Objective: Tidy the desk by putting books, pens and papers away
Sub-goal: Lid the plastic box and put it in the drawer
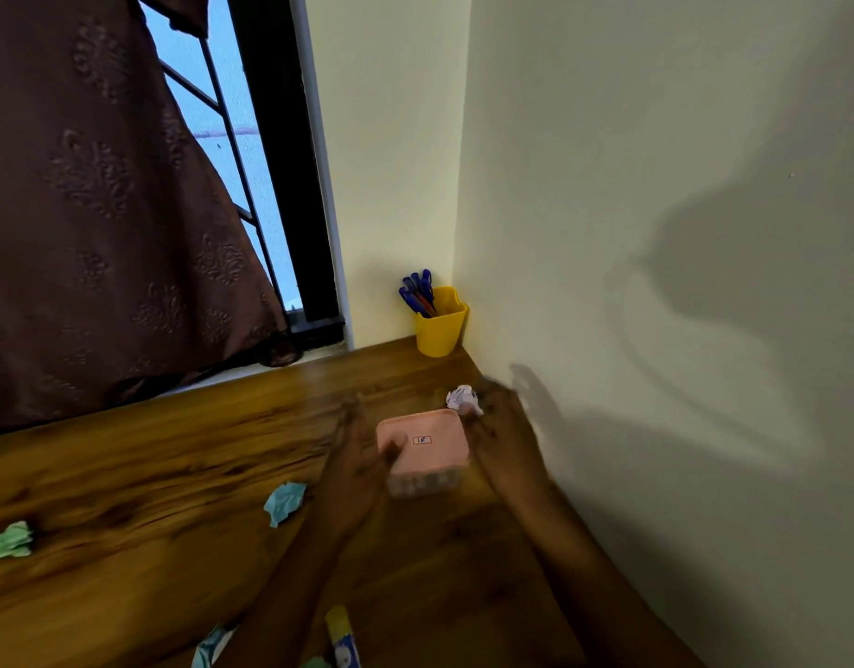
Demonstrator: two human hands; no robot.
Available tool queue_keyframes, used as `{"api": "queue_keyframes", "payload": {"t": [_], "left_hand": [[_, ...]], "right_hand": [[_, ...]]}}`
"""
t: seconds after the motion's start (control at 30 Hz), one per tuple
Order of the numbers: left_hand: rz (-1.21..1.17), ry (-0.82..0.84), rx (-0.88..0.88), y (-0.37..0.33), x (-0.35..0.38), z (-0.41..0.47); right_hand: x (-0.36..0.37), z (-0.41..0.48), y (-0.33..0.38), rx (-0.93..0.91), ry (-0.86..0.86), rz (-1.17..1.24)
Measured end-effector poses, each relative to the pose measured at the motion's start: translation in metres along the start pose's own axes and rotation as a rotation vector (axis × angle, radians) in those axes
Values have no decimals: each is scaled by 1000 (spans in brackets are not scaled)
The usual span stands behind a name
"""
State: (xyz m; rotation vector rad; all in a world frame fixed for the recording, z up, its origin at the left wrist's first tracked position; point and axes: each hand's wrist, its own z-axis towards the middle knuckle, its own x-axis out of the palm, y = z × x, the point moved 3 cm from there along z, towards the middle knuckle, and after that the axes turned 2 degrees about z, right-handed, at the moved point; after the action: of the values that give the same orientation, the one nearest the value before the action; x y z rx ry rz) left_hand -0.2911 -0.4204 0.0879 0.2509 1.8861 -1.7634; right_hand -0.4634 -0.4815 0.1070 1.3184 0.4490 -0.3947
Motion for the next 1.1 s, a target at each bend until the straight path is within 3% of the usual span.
{"api": "queue_keyframes", "payload": {"t": [0.07,0.17,0.23,0.33,0.47,0.6,0.83,0.97,1.1], "left_hand": [[34,-148,106,-17,-14,10],[280,-321,261,-41,-22,32],[501,-252,233,-39,-6,42],[607,32,-2,-8,21,46],[663,-43,45,-12,12,53],[596,-68,107,-18,17,29],[310,-2,126,7,33,19],[-279,-71,-132,15,33,2],[-413,-96,-297,14,35,-18]], "right_hand": [[-19,12,20,-85,-82,-22],[-19,22,37,-185,-91,-60],[8,21,25,-183,55,-178],[42,14,-9,-123,307,-436],[37,15,0,-188,290,-461],[36,5,3,-229,159,-360],[50,-4,-20,-126,294,-206],[44,-15,-23,180,195,258],[47,-35,-23,352,100,536]]}}
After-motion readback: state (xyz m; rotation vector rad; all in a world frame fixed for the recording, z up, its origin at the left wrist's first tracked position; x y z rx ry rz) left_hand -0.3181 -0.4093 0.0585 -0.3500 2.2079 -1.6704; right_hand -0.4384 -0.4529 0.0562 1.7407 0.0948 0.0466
